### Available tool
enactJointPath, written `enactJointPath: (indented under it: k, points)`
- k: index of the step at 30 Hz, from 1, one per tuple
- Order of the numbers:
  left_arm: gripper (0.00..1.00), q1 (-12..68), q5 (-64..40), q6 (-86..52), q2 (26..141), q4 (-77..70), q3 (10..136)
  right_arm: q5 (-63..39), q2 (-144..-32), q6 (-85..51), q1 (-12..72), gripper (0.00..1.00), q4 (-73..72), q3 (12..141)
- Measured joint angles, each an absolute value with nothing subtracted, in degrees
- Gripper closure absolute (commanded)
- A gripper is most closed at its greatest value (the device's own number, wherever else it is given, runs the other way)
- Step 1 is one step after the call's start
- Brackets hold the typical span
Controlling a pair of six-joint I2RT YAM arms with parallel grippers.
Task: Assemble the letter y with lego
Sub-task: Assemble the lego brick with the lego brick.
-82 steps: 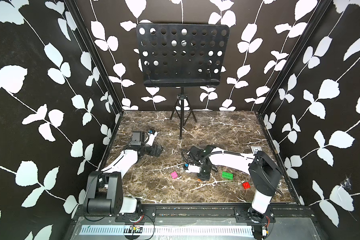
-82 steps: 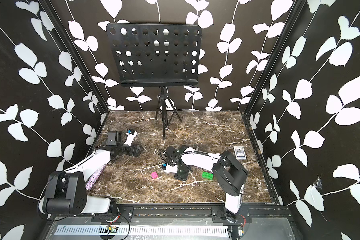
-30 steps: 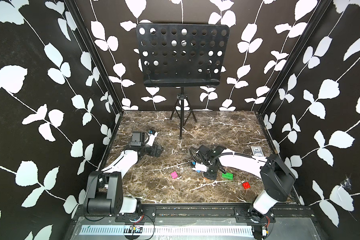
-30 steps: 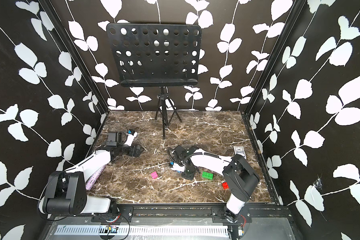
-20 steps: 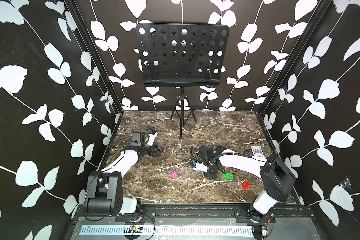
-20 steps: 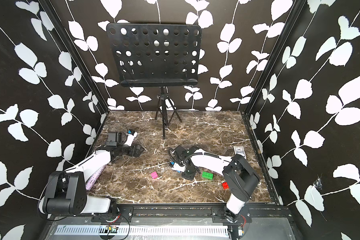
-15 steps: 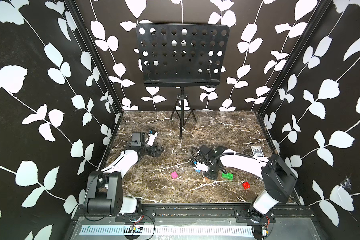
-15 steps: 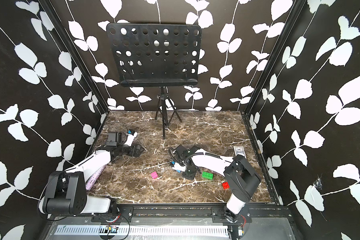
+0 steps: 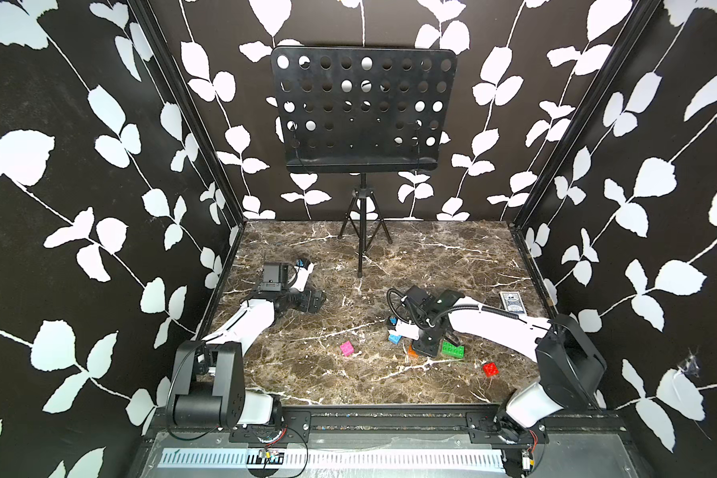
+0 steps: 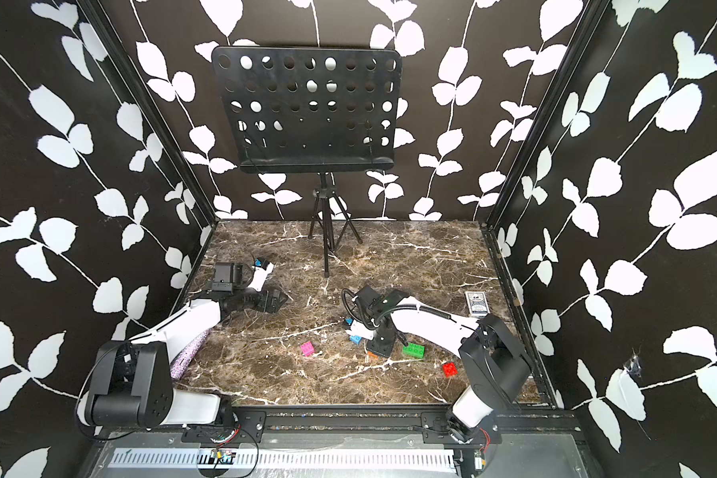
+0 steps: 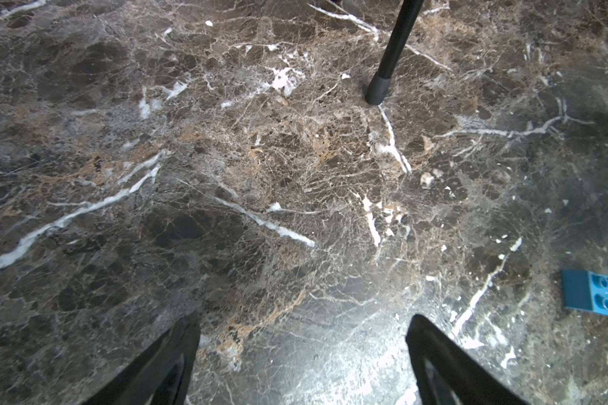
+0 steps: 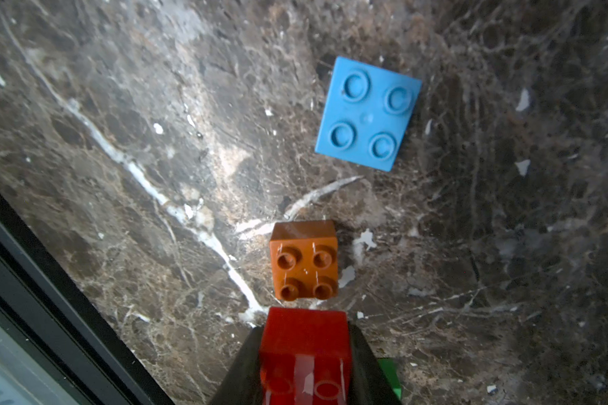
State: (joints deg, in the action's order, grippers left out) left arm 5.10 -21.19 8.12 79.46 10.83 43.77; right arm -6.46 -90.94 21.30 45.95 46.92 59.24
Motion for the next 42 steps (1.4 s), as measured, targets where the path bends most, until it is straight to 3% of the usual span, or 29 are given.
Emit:
enactJointPath:
  k: [42]
  points:
    - [0.06, 5.1, -21.2, 8.1, 79.5, 10.8, 43.7, -4.0, -94.4, 22.7, 46.1, 0.96, 48.0, 59.4]
